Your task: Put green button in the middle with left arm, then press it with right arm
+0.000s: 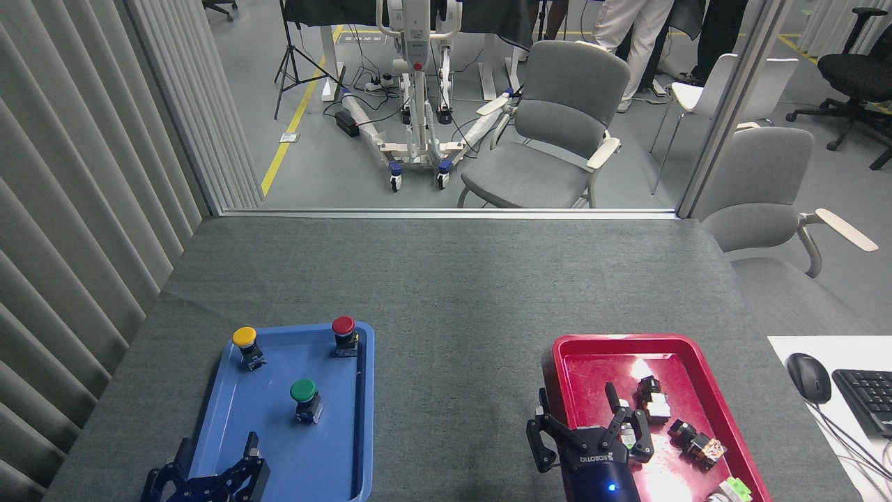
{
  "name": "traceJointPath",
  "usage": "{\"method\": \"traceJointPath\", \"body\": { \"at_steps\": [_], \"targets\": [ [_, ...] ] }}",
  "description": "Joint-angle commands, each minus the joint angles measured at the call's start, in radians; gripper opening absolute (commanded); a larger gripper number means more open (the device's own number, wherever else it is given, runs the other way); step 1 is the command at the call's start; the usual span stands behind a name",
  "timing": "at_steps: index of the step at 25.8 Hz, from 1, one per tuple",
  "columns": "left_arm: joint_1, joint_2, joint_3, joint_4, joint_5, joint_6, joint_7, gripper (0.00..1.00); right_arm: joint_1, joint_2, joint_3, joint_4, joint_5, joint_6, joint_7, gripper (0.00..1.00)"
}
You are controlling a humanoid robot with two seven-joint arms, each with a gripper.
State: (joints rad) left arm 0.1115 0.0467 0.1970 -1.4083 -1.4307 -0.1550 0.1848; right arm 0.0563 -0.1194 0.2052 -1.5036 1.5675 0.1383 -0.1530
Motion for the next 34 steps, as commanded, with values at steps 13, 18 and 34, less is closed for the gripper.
{"method": "traceJointPath", "body": {
  "at_steps": [13, 18, 34],
  "targets": [
    [-0.012, -0.005, -0.019, -0.014, 0.013, -0.041, 0.065, 1.00, 0.051, -0.006, -0.004, -0.010, 0.003, 0.034, -0.037, 0.98],
    [0.017, -0.005, -0.021, -0.067, 0.015, -0.084, 0.068, 1.00, 0.028, -0.048, -0.004, -0.023, -0.009, 0.032, -0.039, 0.98],
    [0.023, -0.013, -0.053, -0.087, 0.015, -0.098, 0.067, 1.00, 0.045, -0.011, -0.007, 0.010, -0.017, 0.035, -0.120, 0.99]
  ]
}}
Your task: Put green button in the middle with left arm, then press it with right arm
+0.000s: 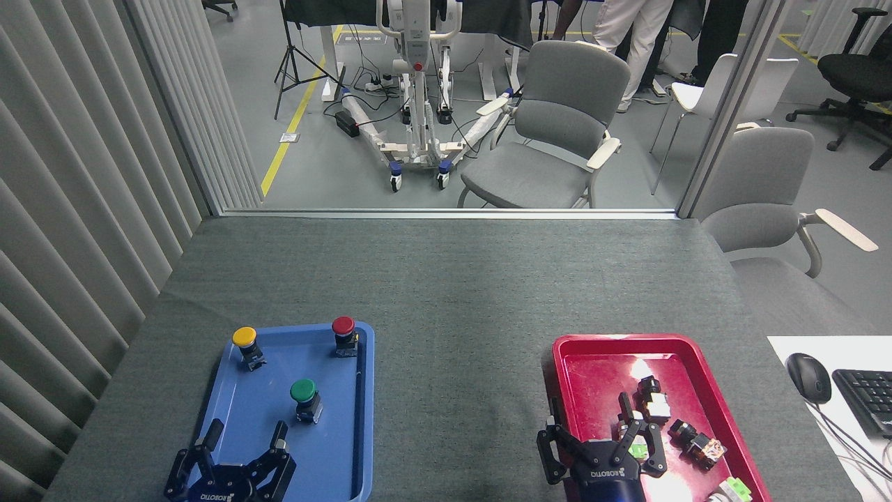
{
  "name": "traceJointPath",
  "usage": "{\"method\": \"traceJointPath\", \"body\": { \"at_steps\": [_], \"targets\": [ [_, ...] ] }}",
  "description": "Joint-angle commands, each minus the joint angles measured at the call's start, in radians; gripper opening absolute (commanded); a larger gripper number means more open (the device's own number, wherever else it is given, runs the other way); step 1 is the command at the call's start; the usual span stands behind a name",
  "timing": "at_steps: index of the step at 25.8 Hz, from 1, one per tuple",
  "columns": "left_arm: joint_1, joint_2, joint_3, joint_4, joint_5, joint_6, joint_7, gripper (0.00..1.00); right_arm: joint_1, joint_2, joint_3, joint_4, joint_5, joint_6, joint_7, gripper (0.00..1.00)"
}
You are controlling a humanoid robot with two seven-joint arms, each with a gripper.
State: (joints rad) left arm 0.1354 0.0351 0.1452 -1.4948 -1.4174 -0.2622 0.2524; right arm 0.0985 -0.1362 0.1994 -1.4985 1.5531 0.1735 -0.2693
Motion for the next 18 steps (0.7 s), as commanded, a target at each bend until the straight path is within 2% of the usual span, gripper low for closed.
{"method": "traceJointPath", "body": {
  "at_steps": [1, 7, 11, 18],
  "targets": [
    [0.000, -0.001, -0.001, 0.004, 0.003, 0.011, -0.002, 1.00, 0.010, 0.009, 0.002, 0.001, -0.002, -0.002, -0.013, 0.99],
    [0.000, -0.011, -0.004, 0.018, 0.002, 0.014, -0.007, 1.00, 0.013, 0.024, -0.001, 0.000, -0.004, 0.001, 0.013, 0.99],
    [0.001, -0.007, -0.006, 0.019, -0.002, 0.014, -0.009, 1.00, 0.013, 0.035, 0.002, -0.006, -0.004, -0.008, 0.105, 1.00],
    [-0.014, -0.001, -0.024, 0.094, -0.012, 0.011, -0.010, 1.00, 0.007, 0.076, -0.008, -0.002, 0.005, -0.003, 0.105, 1.00]
  ]
}}
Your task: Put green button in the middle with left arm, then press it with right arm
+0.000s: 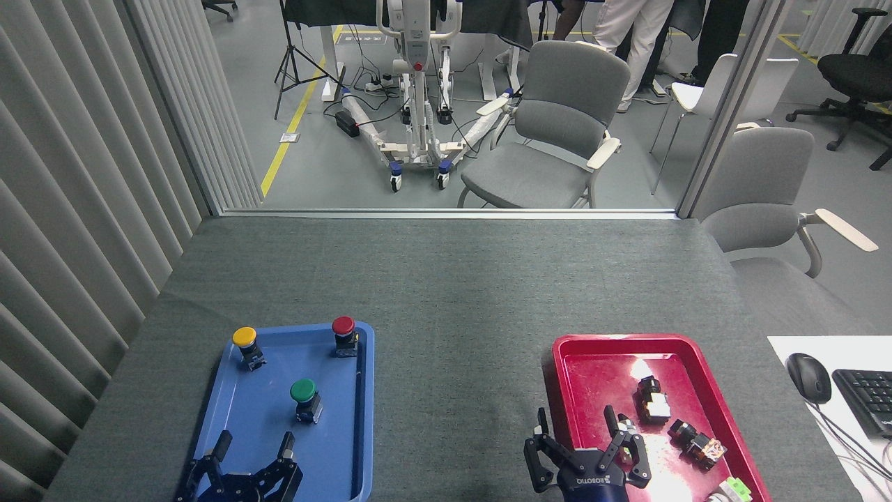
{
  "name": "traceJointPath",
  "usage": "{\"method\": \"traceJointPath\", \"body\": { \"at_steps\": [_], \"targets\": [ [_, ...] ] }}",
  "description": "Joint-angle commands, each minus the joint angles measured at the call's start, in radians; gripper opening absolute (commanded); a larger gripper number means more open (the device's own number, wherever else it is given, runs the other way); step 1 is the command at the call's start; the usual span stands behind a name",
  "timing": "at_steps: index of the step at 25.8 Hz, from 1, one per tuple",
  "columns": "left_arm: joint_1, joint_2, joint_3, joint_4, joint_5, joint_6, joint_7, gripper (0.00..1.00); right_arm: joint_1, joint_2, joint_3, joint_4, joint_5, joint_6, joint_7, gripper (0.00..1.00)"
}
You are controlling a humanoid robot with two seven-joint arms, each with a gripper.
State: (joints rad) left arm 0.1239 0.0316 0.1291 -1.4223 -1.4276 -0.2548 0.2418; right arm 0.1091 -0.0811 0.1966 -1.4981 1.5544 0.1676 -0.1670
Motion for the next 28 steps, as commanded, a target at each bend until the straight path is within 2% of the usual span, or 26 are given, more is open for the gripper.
{"method": "traceJointPath", "body": {
  "at_steps": [1, 9, 13, 16, 24, 28],
  "targets": [
    [-0.004, 0.002, -0.008, 0.022, -0.002, 0.003, 0.001, 1.00, -0.003, 0.032, -0.006, -0.008, 0.010, 0.003, 0.003, 1.00],
    [-0.001, 0.004, -0.008, 0.020, 0.001, 0.005, 0.001, 1.00, 0.000, 0.047, -0.048, -0.010, 0.027, 0.009, 0.000, 1.00],
    [-0.003, 0.008, -0.006, 0.028, 0.001, 0.006, -0.001, 1.00, 0.001, 0.086, -0.083, -0.011, 0.058, -0.010, -0.006, 1.00],
    [-0.020, 0.010, -0.008, 0.036, -0.004, 0.005, -0.001, 1.00, 0.001, 0.083, -0.083, -0.011, 0.084, -0.010, -0.005, 1.00],
    [-0.109, 0.014, -0.028, 0.148, -0.007, -0.007, -0.001, 1.00, -0.009, 0.070, -0.069, -0.013, 0.092, -0.013, 0.017, 1.00],
    [-0.159, 0.025, -0.077, 0.195, -0.007, -0.007, -0.006, 1.00, -0.025, 0.067, -0.055, -0.017, 0.090, -0.007, 0.023, 0.99]
  ]
}}
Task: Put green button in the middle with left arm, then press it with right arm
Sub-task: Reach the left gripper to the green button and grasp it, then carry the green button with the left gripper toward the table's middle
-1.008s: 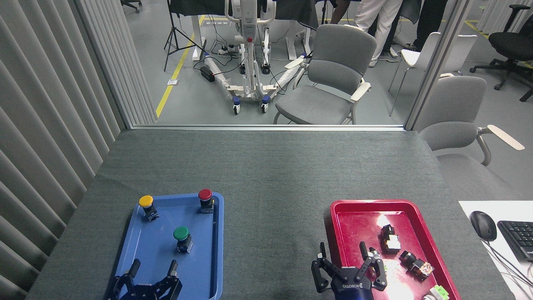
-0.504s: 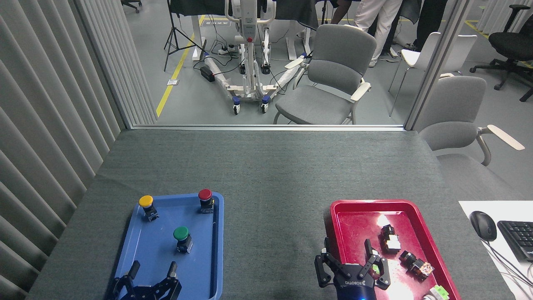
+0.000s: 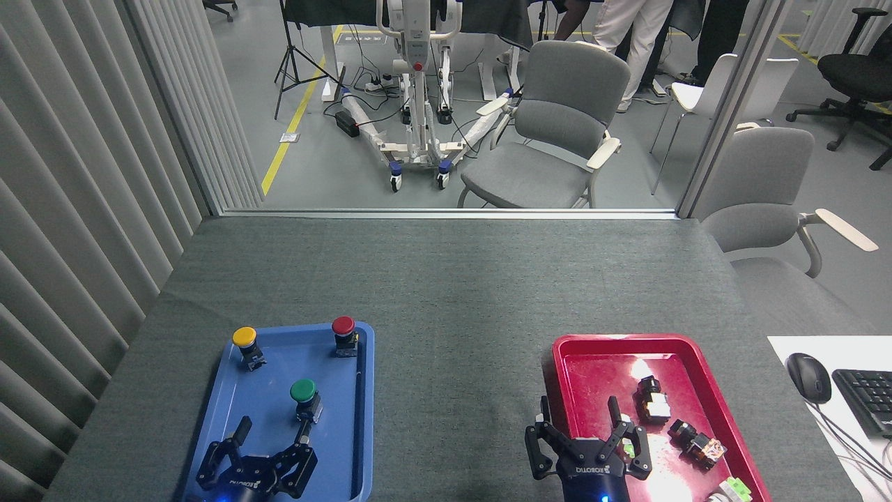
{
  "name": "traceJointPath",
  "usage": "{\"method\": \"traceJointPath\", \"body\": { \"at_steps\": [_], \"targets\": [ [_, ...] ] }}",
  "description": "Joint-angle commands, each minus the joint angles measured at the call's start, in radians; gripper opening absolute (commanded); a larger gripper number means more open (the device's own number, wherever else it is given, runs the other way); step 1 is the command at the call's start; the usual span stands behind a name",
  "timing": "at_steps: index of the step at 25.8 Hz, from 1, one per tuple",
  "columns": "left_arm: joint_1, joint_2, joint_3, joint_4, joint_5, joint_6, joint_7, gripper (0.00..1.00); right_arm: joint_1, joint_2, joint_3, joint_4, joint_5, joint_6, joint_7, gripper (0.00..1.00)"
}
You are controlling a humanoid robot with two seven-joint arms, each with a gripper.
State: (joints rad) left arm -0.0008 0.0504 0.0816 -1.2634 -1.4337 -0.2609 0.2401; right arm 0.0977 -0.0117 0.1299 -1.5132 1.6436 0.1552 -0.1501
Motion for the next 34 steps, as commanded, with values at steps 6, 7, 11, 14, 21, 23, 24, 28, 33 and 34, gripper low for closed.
{"method": "traceJointPath", "body": {
  "at_steps": [6, 7, 11, 14, 21, 23, 24, 28, 33, 34],
  "targets": [
    [-0.097, 0.009, -0.069, 0.136, -0.042, 0.002, -0.004, 1.00, -0.024, 0.002, 0.027, -0.016, -0.001, 0.010, 0.032, 0.99],
    [-0.111, 0.011, -0.069, 0.151, -0.057, 0.003, -0.004, 1.00, -0.026, 0.001, 0.027, -0.013, -0.001, 0.010, 0.029, 0.99],
    [-0.163, 0.012, -0.069, 0.208, -0.086, 0.002, -0.004, 1.00, -0.032, -0.001, 0.042, -0.024, -0.001, 0.009, 0.024, 0.99],
    [-0.170, 0.011, -0.072, 0.219, -0.085, -0.001, -0.004, 1.00, -0.027, 0.002, 0.051, -0.030, -0.002, 0.014, 0.032, 1.00],
    [-0.197, 0.009, -0.095, 0.248, -0.083, 0.008, -0.002, 0.99, -0.027, 0.007, 0.047, -0.030, -0.008, 0.003, 0.044, 0.99],
    [-0.235, 0.008, -0.095, 0.315, -0.082, 0.012, 0.001, 0.99, -0.026, 0.009, 0.047, -0.030, -0.008, 0.003, 0.046, 0.99],
    [-0.258, 0.005, -0.095, 0.358, -0.080, 0.014, 0.008, 0.99, -0.026, 0.009, 0.047, -0.028, -0.008, 0.004, 0.046, 0.99],
    [-0.288, 0.005, -0.095, 0.418, -0.076, 0.022, 0.016, 0.85, -0.035, 0.002, 0.053, -0.025, -0.013, 0.012, 0.044, 0.99],
    [-0.275, 0.012, -0.098, 0.417, -0.076, 0.003, 0.081, 0.16, -0.062, 0.009, 0.054, -0.041, -0.044, 0.001, 0.104, 0.99],
    [-0.272, 0.012, -0.098, 0.418, -0.076, -0.003, 0.097, 0.05, -0.061, 0.009, 0.054, -0.042, -0.044, 0.001, 0.110, 0.99]
  ]
}}
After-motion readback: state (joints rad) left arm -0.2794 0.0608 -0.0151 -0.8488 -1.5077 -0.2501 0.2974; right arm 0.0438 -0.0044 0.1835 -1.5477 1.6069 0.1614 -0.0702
